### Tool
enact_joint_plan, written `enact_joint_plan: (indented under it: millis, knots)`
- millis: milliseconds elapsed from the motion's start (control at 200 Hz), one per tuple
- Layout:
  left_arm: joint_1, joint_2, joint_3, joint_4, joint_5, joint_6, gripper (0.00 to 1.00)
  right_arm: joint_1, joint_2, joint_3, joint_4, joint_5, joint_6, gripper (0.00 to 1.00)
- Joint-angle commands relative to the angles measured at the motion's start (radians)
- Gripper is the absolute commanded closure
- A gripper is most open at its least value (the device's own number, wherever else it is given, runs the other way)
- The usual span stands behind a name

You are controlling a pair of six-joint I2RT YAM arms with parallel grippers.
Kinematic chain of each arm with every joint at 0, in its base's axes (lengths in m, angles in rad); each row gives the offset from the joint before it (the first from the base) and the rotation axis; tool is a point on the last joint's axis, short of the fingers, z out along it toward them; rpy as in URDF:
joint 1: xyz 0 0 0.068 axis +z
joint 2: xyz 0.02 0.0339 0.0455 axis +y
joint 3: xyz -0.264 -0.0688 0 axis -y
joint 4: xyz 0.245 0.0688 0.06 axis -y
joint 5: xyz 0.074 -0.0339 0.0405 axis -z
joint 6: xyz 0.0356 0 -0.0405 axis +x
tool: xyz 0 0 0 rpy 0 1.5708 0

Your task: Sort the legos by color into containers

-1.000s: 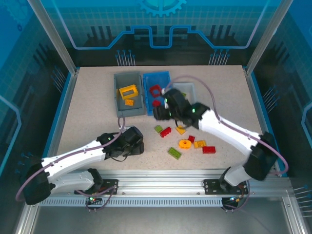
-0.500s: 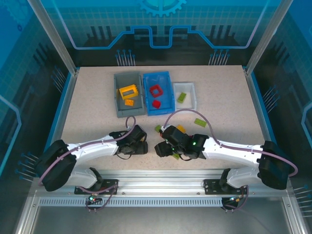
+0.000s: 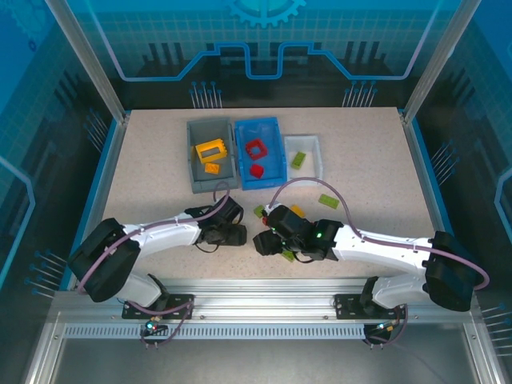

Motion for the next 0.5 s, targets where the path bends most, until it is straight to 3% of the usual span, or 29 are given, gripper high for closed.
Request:
enact_joint_plan:
  millis: [0,185,325,495]
  knots:
    - [-0.034,0.009,0.029,0.017,0.012,0.013,0.38,-0.006,-0.035,-0.002,-0.011,0.027,0.02,0.4]
    - [-0.089,0.006,0.019,-0.011,-0.024,-0.104,0.4,-0.027,-0.058,-0.015,-0.015,0.026,0.017,0.4]
    - [-0.113,-0.036,0.011,0.047,0.003,-0.114,0.44,-0.042,-0.068,-0.018,-0.026,0.026,0.014,0.4]
    - [-0.136,-0.115,0.159,-0.165,-0.08,-0.084,0.46,-0.062,-0.108,-0.038,-0.029,0.032,0.02,0.4]
